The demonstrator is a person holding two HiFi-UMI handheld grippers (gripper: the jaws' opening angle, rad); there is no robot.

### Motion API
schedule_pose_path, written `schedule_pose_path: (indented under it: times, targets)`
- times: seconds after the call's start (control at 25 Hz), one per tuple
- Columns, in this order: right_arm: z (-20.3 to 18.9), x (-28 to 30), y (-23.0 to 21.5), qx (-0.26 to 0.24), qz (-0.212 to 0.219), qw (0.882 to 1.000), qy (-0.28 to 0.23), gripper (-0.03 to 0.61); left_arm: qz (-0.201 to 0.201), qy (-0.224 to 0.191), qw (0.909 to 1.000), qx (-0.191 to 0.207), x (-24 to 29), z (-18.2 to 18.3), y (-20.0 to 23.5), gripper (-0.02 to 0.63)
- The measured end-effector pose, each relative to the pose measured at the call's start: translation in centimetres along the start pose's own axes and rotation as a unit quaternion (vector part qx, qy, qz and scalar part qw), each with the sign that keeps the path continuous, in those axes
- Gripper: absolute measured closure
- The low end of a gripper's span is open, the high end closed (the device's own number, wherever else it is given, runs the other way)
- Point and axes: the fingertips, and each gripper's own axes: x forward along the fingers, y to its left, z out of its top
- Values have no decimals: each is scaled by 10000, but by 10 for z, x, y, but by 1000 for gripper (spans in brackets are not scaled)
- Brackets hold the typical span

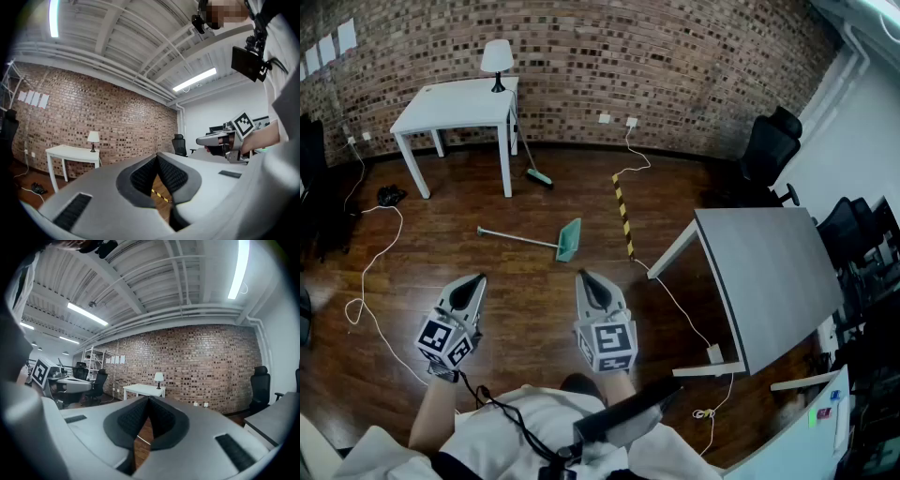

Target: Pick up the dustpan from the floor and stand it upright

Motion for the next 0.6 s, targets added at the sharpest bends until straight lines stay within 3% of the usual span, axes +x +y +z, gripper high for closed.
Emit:
schedule_pose_path:
  times: [0.32, 0.6]
  targets:
    - [18, 45, -4, -377, 14, 9991, -191, 584, 218, 150, 9996, -13, 16, -19, 49, 615]
    - [8, 135, -64, -303, 129, 9989, -332, 584, 357, 144, 9990, 216, 104, -20, 107, 615]
